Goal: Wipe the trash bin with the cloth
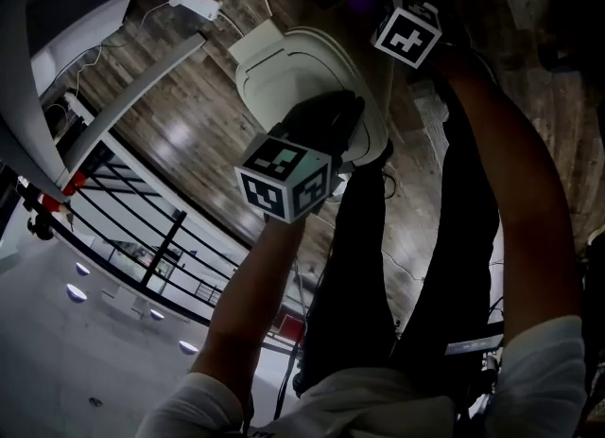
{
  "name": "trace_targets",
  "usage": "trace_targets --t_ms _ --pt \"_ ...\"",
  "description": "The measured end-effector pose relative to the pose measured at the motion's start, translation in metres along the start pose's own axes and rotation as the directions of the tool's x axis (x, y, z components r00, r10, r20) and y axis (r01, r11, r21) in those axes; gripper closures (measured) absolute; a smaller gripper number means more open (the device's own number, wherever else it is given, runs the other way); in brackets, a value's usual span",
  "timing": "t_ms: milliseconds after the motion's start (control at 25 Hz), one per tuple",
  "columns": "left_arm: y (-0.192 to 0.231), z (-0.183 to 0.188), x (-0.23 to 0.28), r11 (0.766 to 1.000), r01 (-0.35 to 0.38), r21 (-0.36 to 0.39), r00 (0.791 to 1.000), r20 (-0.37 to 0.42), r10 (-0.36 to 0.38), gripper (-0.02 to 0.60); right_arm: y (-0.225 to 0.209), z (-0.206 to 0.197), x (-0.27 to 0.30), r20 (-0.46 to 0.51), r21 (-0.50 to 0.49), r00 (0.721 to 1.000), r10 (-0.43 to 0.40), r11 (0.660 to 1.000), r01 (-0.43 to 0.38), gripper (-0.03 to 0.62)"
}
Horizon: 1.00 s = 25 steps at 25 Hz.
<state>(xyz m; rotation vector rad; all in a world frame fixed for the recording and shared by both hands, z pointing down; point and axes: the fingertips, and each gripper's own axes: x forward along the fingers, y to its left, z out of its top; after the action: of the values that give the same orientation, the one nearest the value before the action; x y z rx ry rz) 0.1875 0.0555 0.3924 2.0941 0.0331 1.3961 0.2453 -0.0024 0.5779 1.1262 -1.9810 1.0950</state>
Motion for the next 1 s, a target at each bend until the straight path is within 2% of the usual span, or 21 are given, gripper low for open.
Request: trace_targets --t_ms 160,320,520,720,1000 --pt "0.003 0.003 0.002 1.000 0.010 -0.006 1.000 0.012 -0.010 0.528 0.000 0.030 0.010 0.038 -0.104 0.999 0.016 0.994 -0.012 0.492" --pt "0.005 0.000 0.005 1.000 0.017 -0.014 1.000 0.014 -0.017 0.528 0.018 0.023 0.013 0.016 -0.193 0.999 0.044 0.980 -0.041 0.492" --pt "0.002 0.000 0.006 0.999 0.030 -0.019 0.999 0.016 -0.030 0.528 0.046 -0.008 0.017 0.010 -0.142 0.995 0.098 0.985 -0.096 0.493" --pt "0.001 -0.001 0.009 0.999 0.035 0.003 0.999 0.013 -0.035 0.528 0.067 -0.026 0.012 0.029 -0.157 0.995 0.091 0.984 -0.085 0.492" --pt "-0.006 -0.005 0.011 0.998 0.045 0.031 0.999 -0.001 -0.045 0.528 0.101 -0.061 0.010 0.003 -0.104 0.994 0.106 0.989 -0.105 0.493"
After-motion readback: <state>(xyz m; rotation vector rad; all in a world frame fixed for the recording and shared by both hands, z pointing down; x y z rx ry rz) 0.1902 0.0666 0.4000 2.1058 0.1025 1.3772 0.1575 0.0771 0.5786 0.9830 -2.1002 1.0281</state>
